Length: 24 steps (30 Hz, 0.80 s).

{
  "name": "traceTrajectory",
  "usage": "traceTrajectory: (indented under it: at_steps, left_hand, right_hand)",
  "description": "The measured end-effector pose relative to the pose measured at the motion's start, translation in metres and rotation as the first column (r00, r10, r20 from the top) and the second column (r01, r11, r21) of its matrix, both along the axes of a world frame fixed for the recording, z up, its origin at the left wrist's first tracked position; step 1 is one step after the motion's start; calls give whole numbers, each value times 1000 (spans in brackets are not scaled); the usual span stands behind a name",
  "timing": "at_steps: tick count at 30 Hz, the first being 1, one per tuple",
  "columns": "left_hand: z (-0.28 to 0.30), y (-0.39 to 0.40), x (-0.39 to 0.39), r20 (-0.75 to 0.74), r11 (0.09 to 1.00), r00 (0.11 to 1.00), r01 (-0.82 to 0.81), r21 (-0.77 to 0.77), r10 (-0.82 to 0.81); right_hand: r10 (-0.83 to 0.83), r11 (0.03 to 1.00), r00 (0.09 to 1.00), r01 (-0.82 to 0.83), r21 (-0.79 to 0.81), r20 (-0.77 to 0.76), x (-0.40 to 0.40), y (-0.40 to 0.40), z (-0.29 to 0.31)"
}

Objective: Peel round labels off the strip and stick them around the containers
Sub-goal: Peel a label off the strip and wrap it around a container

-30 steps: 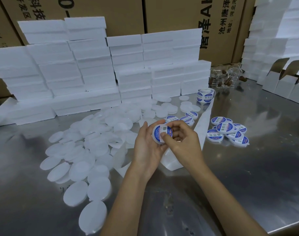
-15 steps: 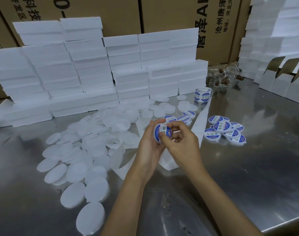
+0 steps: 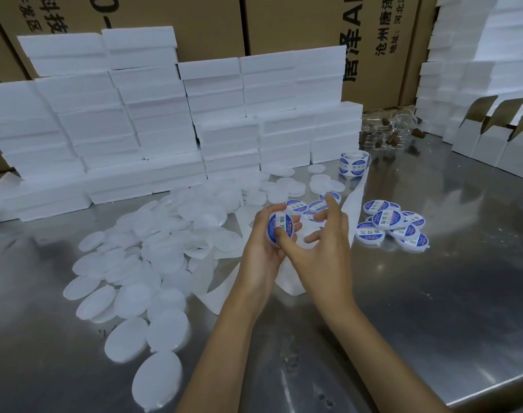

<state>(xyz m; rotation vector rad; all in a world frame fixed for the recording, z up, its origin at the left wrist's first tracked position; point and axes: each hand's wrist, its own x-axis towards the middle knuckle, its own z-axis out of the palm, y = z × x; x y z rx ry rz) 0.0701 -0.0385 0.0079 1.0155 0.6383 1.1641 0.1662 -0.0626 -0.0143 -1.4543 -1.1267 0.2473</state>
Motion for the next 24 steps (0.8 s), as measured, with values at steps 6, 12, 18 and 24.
traceTrajectory:
  at_steps: [6,12,18,24]
  left_hand:
    - [-3,1,1,189,991,981,73,-109,-51]
    - [-5,2,-2,307,959,937,227,-169,-168]
    - [-7,1,2,309,959,935,231,-163,-173]
    - [-10,0,9,212,969,958,219,-117,-191]
  right_hand:
    - [-72,996,986,78,-35,153,2,-2,-5]
    - [-103,992,946,120,-39,307,5,0,-6]
    - [-106,993,934,118,-15,342,8,0,-7]
    - [-165,953,912,245,-178,375,8,1,-8]
